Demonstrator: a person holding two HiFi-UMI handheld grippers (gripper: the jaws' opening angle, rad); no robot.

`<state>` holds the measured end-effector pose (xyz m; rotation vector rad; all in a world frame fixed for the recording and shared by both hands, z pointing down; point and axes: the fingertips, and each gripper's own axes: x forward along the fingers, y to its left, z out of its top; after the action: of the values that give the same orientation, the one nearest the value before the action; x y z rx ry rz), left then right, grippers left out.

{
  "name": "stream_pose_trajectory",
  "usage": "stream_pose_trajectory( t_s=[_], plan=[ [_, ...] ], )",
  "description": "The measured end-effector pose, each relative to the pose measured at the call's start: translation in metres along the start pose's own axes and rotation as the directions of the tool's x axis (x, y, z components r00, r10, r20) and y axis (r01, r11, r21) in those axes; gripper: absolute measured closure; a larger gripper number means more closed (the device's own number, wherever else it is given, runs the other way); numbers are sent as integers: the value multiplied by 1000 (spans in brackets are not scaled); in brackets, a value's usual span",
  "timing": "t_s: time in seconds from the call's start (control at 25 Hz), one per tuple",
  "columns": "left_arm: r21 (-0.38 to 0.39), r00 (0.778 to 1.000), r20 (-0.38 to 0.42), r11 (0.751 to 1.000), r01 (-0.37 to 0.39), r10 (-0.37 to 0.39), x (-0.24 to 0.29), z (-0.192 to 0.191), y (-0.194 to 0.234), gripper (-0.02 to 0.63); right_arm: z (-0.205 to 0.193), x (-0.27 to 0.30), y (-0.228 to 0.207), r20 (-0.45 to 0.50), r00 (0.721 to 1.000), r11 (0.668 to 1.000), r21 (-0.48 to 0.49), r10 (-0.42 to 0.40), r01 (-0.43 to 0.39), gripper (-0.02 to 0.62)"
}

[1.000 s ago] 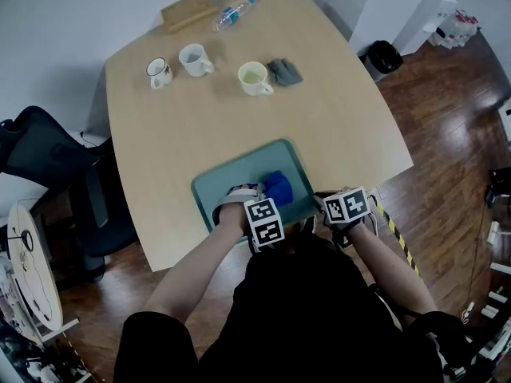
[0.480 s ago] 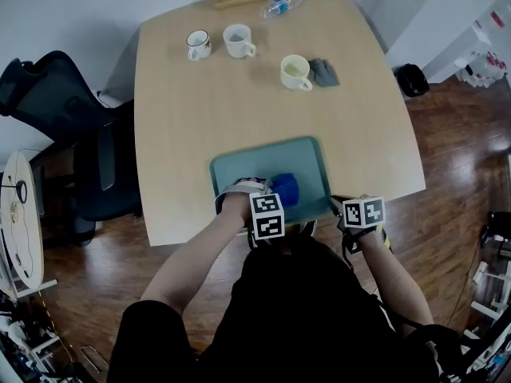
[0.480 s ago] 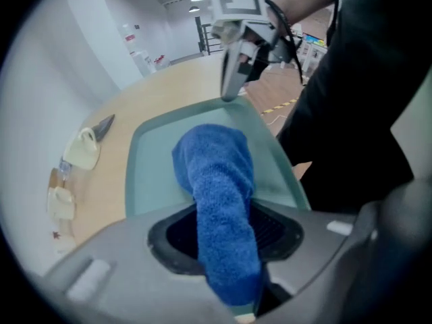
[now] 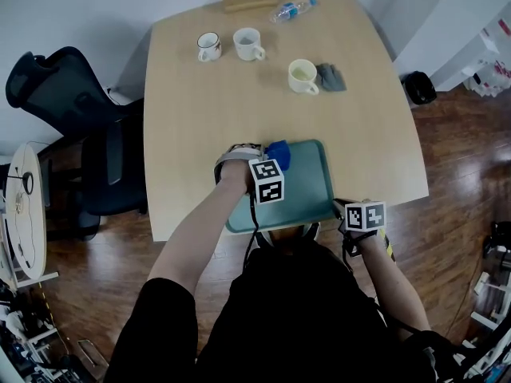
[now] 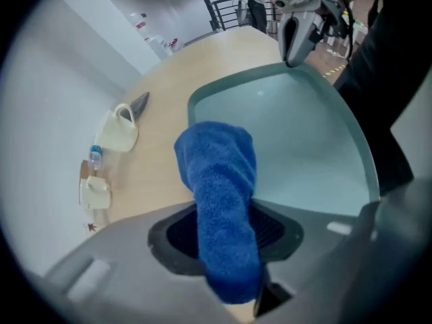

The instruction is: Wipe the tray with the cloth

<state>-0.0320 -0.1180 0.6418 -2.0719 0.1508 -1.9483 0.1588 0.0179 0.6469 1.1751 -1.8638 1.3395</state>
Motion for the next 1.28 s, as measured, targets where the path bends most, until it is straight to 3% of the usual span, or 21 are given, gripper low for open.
stream_pose_trajectory(
  t_s=[0.24,0.52,0.72,0.84,1.08,1.28],
  plan=[
    [44,999,38,999,-23,21,-18,8,-54,440,3,-2,-2,-10,1000,1000,-4,-12,12,577],
    [128,987,54,981,143,-150,-46,7,-147,440,6,-2,-2,-23,999,1000,-10,-23,23,578],
    [140,966,93,963,229,-243,-54,3,-174,442,4,-1,0,-29,999,999,-18,-38,37,578],
    [93,969,94,971,219,-228,-45,-11,-154,440,3,2,4,-32,999,999,-24,-38,38,578],
    [-48,996,-7,995,91,-92,-13,-63,-47,439,3,3,5,-16,999,999,-18,-34,33,578],
    [-34,995,-83,998,51,-54,-3,-77,1,437,8,3,5,19,1000,1000,2,-14,14,578]
  ],
)
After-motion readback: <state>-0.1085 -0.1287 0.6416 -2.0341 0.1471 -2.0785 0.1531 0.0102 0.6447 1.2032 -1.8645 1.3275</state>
